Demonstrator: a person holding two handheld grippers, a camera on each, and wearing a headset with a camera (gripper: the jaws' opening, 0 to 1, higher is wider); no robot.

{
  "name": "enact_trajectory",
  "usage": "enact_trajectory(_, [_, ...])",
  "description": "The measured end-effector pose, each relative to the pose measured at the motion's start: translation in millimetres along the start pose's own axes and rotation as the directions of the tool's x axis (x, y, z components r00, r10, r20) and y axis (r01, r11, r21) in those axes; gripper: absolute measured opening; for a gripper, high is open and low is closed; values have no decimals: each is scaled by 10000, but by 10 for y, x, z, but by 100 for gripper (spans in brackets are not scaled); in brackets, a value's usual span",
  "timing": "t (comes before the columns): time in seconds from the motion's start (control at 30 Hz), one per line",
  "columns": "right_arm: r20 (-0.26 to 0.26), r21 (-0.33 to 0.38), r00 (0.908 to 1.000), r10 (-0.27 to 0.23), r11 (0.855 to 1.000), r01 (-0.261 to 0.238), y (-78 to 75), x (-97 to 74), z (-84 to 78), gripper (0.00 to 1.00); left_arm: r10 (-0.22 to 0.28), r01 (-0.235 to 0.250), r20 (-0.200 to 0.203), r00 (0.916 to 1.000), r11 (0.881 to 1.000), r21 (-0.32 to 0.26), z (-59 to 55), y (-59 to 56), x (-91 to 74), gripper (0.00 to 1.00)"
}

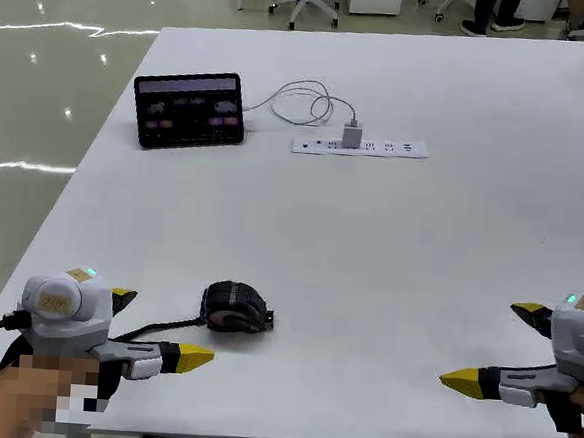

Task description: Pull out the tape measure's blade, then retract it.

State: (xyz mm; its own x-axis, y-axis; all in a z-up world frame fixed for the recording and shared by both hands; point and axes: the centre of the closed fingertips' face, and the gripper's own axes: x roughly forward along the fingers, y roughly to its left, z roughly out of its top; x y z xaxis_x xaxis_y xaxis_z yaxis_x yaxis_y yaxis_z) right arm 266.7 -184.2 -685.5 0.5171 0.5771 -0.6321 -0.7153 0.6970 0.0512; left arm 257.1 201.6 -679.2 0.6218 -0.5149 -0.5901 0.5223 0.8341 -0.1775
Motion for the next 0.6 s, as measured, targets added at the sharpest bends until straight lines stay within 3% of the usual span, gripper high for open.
enact_trajectory(0.2, [35, -123, 9998, -178, 9998, 179, 2, -87, -38, 100, -22, 22, 18, 10000, 10000, 81, 11, 3, -19, 100])
enact_trajectory(0.6, [35, -9, 10000, 54, 10000, -54, 48, -59, -68, 100, 14, -14, 38, 10000, 9999, -155, 24, 7, -11, 100])
